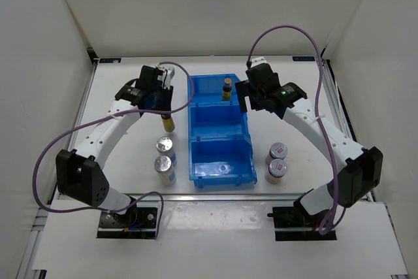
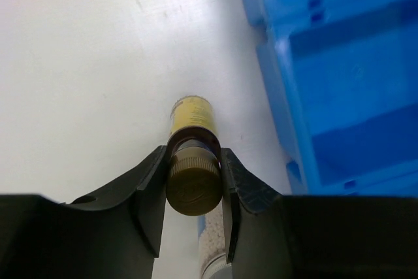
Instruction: Organize the condiment bottles
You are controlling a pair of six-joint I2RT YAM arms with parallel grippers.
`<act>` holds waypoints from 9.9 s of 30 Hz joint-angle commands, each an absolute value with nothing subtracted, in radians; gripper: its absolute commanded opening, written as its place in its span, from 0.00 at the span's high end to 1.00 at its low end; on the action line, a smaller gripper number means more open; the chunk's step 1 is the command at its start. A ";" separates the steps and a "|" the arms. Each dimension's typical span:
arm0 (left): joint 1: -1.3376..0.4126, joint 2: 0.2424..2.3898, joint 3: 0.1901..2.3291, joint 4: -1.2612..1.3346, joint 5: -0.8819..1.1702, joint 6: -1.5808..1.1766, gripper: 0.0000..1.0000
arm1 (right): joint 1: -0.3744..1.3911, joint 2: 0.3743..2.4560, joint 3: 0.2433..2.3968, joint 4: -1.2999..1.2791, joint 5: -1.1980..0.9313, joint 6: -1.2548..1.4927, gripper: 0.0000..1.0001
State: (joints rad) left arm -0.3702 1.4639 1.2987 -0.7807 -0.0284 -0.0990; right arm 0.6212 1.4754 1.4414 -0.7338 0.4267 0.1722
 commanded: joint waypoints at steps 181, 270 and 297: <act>-0.663 1.086 0.996 -0.268 -0.652 -0.054 0.00 | 0.569 1.294 0.983 -1.212 0.264 0.937 0.01; -0.643 1.143 1.161 -0.613 -0.639 -0.294 0.00 | 0.764 1.973 2.203 -1.115 0.158 0.541 0.00; -0.522 1.325 1.177 -1.074 -0.097 -0.449 0.00 | 0.755 1.051 1.411 -1.331 0.439 0.598 0.00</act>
